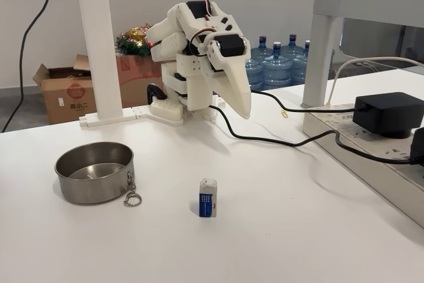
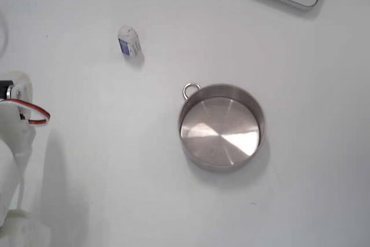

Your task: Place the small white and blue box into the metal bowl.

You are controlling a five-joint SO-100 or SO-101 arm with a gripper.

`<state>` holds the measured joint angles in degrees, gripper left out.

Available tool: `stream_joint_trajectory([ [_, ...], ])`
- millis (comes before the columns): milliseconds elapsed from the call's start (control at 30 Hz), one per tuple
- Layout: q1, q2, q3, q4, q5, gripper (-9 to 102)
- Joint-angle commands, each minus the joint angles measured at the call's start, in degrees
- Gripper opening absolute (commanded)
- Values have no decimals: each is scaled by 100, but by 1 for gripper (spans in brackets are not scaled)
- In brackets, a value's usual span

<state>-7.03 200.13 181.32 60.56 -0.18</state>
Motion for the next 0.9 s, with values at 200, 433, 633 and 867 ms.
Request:
stream_joint_trajectory([
  [200,-26,97,343,18,53,-5],
  [433,-26,97,343,18,53,-5],
  [633,-26,97,343,18,53,-5],
  [867,26,97,343,26,62,-5],
])
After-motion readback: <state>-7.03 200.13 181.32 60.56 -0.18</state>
